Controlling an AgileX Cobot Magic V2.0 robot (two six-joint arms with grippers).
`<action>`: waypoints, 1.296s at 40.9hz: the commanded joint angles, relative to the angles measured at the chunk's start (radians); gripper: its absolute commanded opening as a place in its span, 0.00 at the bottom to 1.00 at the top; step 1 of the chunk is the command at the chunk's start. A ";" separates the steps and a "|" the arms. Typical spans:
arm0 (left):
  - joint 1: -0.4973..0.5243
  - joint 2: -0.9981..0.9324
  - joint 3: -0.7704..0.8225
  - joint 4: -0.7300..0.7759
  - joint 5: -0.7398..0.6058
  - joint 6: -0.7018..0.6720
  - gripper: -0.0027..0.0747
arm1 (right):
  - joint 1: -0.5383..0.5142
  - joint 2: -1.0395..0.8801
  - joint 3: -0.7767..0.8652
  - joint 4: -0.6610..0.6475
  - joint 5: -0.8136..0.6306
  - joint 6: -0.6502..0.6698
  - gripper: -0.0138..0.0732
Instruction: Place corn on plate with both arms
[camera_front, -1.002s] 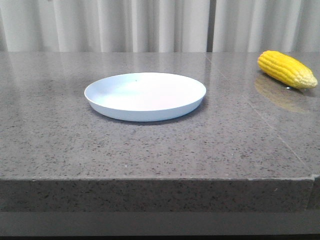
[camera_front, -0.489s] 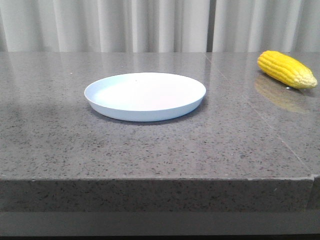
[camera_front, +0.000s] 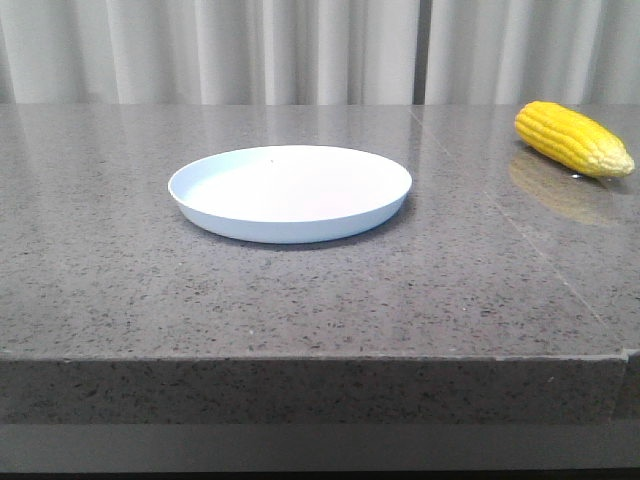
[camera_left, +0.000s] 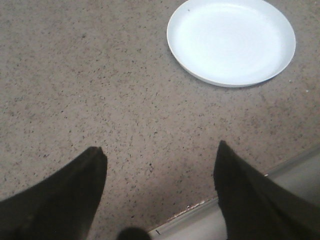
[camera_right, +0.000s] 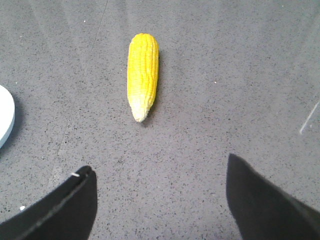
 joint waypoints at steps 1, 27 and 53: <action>-0.009 -0.041 0.015 0.024 -0.067 -0.015 0.62 | 0.002 0.011 -0.030 -0.008 -0.078 -0.007 0.81; -0.009 -0.053 0.032 0.032 -0.066 -0.015 0.54 | 0.002 0.057 -0.058 0.006 -0.062 -0.007 0.81; -0.009 -0.053 0.032 0.032 -0.066 -0.015 0.50 | 0.079 0.764 -0.613 0.010 0.222 -0.022 0.89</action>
